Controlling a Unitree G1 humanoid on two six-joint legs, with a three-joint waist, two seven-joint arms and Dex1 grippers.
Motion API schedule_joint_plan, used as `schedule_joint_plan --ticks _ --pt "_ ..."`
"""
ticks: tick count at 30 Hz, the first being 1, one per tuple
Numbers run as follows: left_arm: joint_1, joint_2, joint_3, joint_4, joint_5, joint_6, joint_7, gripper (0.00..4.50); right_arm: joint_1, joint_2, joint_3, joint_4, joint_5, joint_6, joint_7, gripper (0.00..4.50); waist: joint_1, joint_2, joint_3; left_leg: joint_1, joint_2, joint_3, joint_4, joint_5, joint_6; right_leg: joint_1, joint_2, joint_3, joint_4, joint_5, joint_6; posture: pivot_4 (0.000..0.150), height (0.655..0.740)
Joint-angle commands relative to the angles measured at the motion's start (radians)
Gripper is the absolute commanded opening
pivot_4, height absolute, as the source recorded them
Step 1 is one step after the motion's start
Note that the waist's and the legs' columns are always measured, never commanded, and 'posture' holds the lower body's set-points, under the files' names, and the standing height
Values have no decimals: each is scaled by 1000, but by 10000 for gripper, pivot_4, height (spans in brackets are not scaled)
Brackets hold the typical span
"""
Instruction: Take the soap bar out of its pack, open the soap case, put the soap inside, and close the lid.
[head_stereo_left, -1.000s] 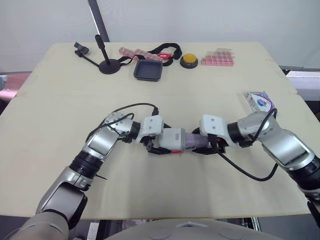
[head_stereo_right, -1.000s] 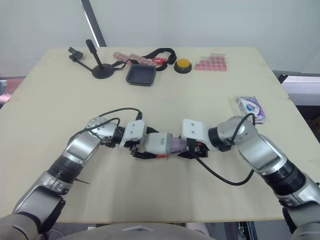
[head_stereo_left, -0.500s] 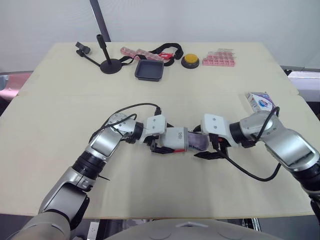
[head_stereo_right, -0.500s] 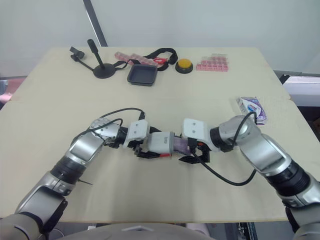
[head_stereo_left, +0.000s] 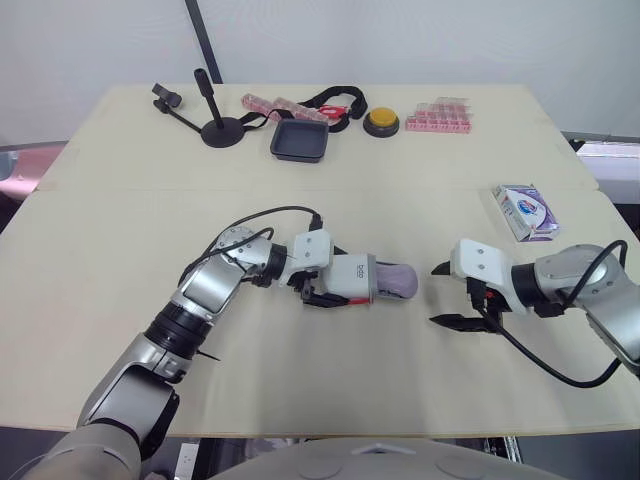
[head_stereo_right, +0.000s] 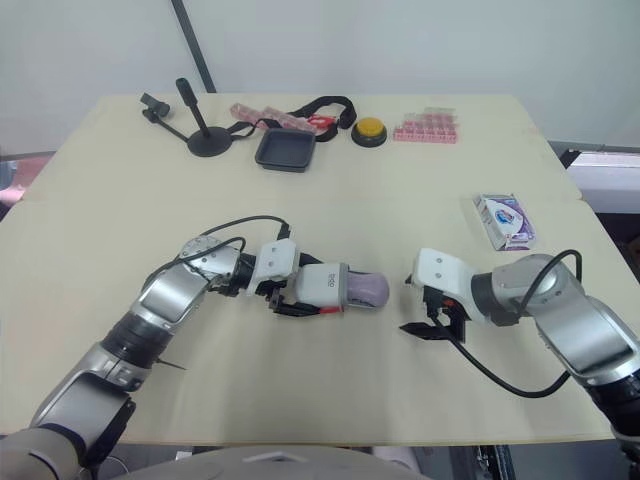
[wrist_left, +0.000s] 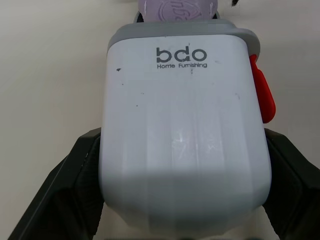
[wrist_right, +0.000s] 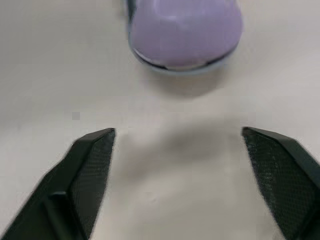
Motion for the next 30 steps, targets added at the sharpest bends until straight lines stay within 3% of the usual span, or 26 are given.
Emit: schedule_joint_plan --ticks 1,10,30 --pt "-10 4 15 -19 -18 -14 -2 34785 -29 -11 -18 -18 -1 -25 4 30538 -1 0 0 0 0 0 0 0 0 0 0 0 0 0 0 1500 7400" --pt "-11 5 19 -19 -19 -12 4 34785 -122 34 67 -43 -5 -7 3 591 -1 0 0 0 0 0 0 0 0 0 0 0 0 0 0 1500 7400" --pt "-5 -3 18 -40 -25 0 21 34785 -210 113 147 -36 -21 4 -9 178 0 1 1 0 0 -1 0 0 0 0 0 -1 1 0 0 1500 7400"
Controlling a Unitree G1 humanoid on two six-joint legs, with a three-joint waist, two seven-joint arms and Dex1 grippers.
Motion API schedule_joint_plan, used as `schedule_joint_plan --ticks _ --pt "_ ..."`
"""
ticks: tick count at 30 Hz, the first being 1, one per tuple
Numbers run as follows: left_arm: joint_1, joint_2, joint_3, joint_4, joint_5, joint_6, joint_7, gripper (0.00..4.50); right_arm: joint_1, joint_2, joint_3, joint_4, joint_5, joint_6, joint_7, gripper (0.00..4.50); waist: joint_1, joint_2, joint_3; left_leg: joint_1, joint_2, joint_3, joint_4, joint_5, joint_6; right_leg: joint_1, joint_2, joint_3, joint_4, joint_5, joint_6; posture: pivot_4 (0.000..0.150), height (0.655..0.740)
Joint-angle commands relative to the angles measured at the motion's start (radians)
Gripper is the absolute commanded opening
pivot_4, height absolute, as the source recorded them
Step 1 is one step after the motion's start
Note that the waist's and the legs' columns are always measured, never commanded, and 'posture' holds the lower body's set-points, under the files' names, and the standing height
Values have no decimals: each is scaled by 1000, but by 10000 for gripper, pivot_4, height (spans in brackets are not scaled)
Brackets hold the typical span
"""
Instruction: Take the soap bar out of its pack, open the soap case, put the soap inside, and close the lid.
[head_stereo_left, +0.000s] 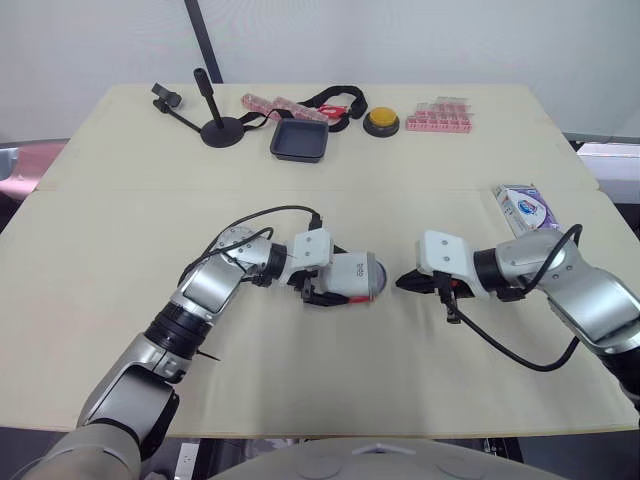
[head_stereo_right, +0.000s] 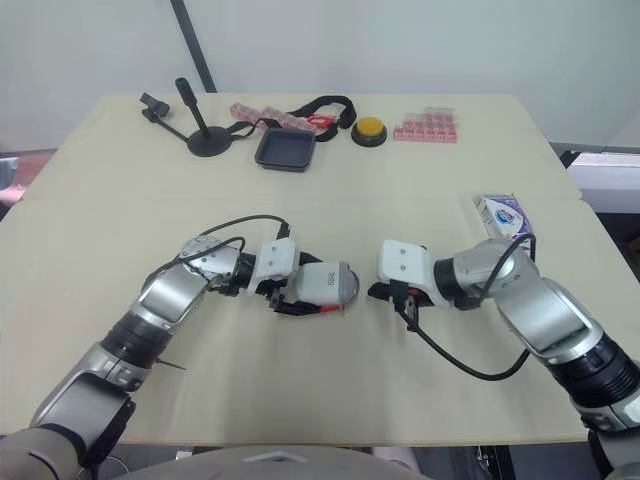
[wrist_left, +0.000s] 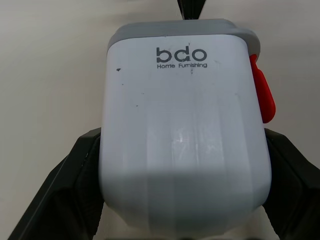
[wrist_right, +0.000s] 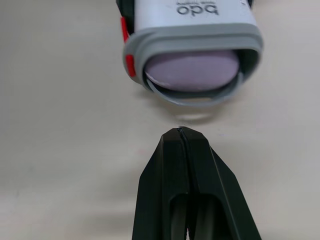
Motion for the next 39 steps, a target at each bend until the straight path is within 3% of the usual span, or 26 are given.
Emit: schedule_joint_plan --ticks 1,9,10,15,22,26,32,39 --pt "-4 -3 20 -37 -26 -10 6 34785 -6 -3 -35 -12 1 -1 -16 178 0 0 0 0 0 0 0 0 0 0 0 0 0 0 0 1500 7400" --pt "15 5 35 -25 -42 -134 -12 34785 175 -13 -279 -18 167 95 -42 178 7 0 0 -3 0 -1 0 0 0 0 0 0 -2 0 0 1500 7400" --pt "18 6 39 -20 -45 -156 -14 34785 208 -11 -309 -31 201 116 -40 5534 7 0 0 -3 0 -1 0 0 0 0 0 0 -3 0 0 1500 7400" --pt "22 -3 61 27 -39 -297 11 34785 321 66 -459 -93 429 326 -117 21726 6 0 0 -3 0 -1 0 0 0 0 0 0 -4 0 0 1500 7400" --pt "41 -3 78 69 -44 -451 28 34785 272 282 -630 -94 763 686 -417 44690 10 1 0 2 -1 -1 -2 0 0 4 1 -1 -6 0 0 1500 7400" --pt "63 14 73 79 -36 -552 19 34785 252 360 -658 -76 893 772 -538 44889 27 2 0 8 -1 -1 -7 0 -1 9 1 -2 -10 0 0 1500 7400" --pt "51 13 70 115 0 -622 57 34785 217 407 -617 -76 973 792 -658 44889 56 4 0 12 -1 -1 -9 0 -1 10 5 -5 -11 0 1 1500 7400" --pt "37 -7 69 132 12 -656 91 34785 196 422 -559 -50 1039 783 -742 44889 56 4 0 13 -1 -1 -9 -1 -2 10 5 -5 -11 0 1 1500 7400"
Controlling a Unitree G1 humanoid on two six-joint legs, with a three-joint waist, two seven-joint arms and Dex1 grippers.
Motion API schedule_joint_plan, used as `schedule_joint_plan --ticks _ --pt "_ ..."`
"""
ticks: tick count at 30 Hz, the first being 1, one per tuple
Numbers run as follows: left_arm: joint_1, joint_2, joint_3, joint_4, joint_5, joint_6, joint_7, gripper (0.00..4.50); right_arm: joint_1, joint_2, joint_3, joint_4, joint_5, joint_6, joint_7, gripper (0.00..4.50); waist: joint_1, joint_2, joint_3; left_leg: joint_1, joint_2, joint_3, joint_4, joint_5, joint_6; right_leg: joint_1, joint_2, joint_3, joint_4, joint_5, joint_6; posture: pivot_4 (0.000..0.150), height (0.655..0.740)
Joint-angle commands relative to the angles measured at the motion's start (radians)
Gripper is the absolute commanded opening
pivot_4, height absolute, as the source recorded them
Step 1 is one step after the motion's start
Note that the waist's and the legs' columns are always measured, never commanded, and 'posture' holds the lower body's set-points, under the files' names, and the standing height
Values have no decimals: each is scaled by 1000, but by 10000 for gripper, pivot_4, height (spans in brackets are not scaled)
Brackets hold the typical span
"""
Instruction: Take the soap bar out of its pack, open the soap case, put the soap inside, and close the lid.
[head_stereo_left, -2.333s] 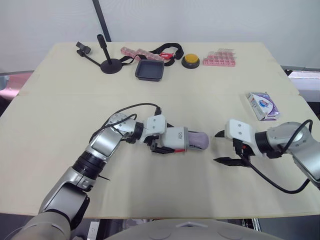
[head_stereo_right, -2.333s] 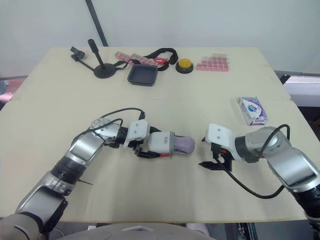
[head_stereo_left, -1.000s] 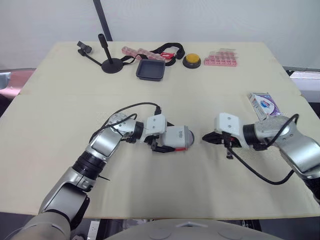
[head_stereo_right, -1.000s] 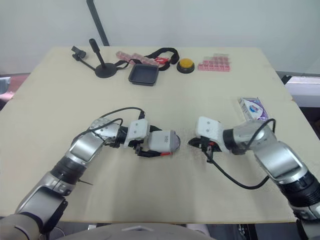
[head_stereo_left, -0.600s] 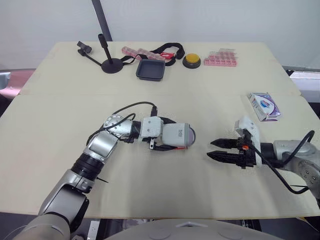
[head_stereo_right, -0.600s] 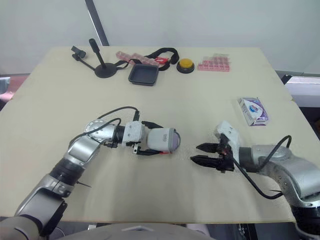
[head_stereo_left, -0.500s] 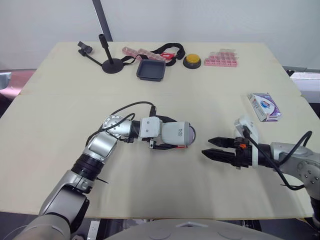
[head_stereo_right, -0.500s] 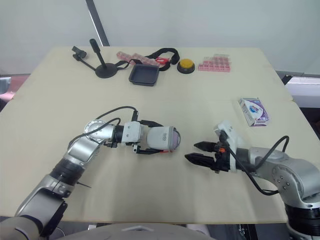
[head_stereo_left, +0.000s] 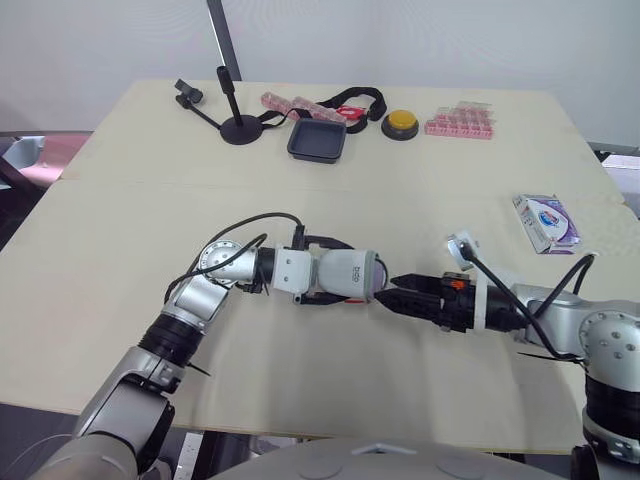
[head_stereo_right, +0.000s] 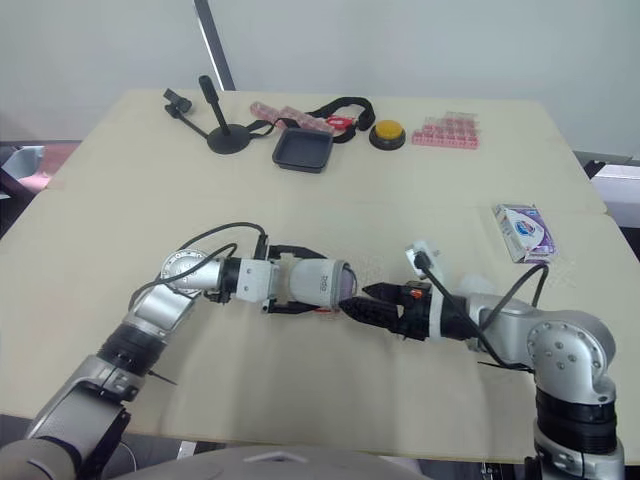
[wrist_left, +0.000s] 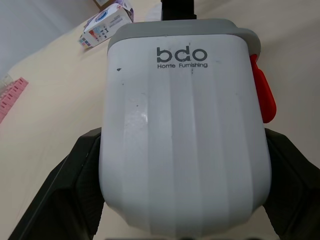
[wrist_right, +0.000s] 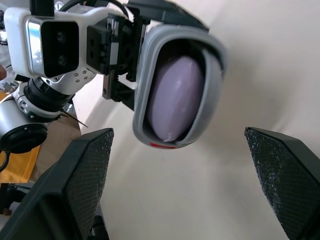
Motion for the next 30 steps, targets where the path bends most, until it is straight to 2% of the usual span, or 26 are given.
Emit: schedule_joint_plan --ticks 1,21,29,30 --pt "-21 -11 17 -16 -9 -24 25 34785 -24 6 22 19 48 -15 -39 44889 -2 0 0 -1 0 0 0 0 0 0 0 0 0 0 0 1500 7400" --pt "-9 -28 4 -50 -27 42 20 34785 -75 13 86 118 180 -71 -191 44889 0 0 0 -3 0 0 -2 -1 -1 1 1 -1 -2 0 0 1500 7400" --pt "-6 -36 4 -62 -23 60 31 34785 -71 -5 113 138 207 -90 -227 21105 1 0 0 -5 0 0 -2 -1 -1 1 1 -1 -3 0 1 1500 7400" --pt "-6 -37 4 -63 -23 62 33 34785 -71 -9 116 139 211 -93 -229 21053 1 0 0 -5 0 0 -2 -1 -1 1 1 -1 -3 0 1 1500 7400"
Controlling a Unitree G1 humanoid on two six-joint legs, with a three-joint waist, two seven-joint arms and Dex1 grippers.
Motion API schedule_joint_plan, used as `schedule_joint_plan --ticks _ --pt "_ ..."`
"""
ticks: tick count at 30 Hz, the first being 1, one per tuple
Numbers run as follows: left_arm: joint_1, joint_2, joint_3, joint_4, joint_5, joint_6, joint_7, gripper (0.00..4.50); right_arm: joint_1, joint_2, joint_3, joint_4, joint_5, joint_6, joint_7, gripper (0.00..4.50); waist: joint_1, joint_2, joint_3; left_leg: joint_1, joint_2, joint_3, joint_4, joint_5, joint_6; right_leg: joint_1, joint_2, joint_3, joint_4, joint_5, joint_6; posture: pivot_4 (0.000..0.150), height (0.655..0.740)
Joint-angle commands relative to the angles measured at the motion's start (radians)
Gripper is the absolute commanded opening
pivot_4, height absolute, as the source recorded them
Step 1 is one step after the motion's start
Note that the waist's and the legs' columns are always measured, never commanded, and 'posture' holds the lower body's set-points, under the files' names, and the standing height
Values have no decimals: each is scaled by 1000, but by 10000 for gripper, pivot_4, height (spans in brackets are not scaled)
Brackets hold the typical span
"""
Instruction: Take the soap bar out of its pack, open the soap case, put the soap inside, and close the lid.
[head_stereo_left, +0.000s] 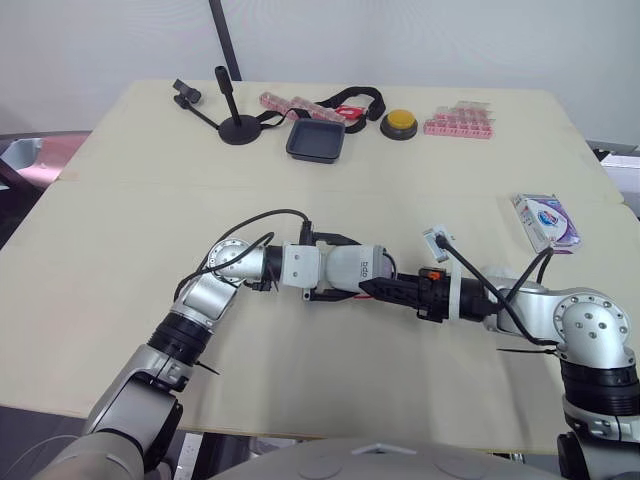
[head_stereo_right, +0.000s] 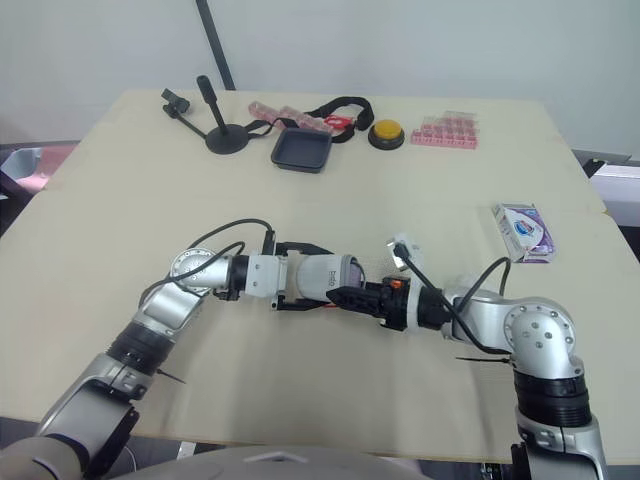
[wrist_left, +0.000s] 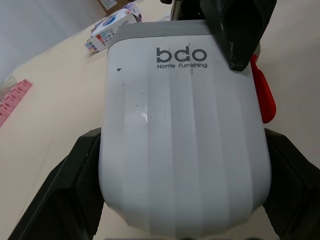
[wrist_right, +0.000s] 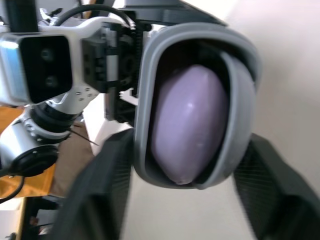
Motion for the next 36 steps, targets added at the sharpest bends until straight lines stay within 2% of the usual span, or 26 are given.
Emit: schedule_joint_plan --ticks 1,7,14,16,22,27,29,33,36 --pt "-2 -3 11 -47 -21 2 9 34785 -6 -24 10 -9 22 -19 -23 21053 0 0 0 0 0 0 0 0 0 0 0 0 0 0 0 1500 7400" --pt "0 -8 9 -49 -23 16 16 34785 -6 -46 24 -6 28 -40 -19 21053 0 0 0 0 0 0 0 0 0 0 0 0 0 0 0 1500 7400" --pt "-17 1 1 -56 -52 117 -29 34785 -36 -91 54 -24 8 -53 19 21053 0 0 0 0 0 0 0 0 0 0 0 -1 0 0 0 1500 7400" --pt "-28 0 7 -51 -61 134 -40 44936 -48 -107 62 -25 1 -56 29 21053 0 0 0 0 0 0 0 0 0 0 0 0 0 0 0 1500 7400" --pt "-74 7 24 -33 -99 190 -96 44936 -81 -163 88 -31 -41 -56 63 21053 2 0 0 0 0 0 0 0 0 0 1 0 -1 0 0 1500 7400" --pt "-110 55 50 -70 -226 449 -196 44936 -133 -281 145 -68 -168 -60 162 21053 2 0 0 0 0 0 0 0 0 0 1 0 -1 0 0 1500 7400" --pt "-130 74 54 -83 -267 573 -220 44936 -165 -349 195 -92 -252 -80 226 21053 1 0 0 5 0 -1 0 0 0 -1 1 -1 1 0 0 1500 7400" --pt "-209 84 62 -121 -355 885 -214 44936 -335 -592 442 -202 -555 -179 435 21053 2 4 3 2 0 0 3 0 0 -3 1 1 2 0 1 1500 7400" --pt "-255 48 61 -171 -389 1026 -160 44936 -480 -649 548 -246 -640 -177 544 21053 -1 3 3 -2 2 -2 3 -1 -1 0 2 1 2 -1 1 1500 7400"
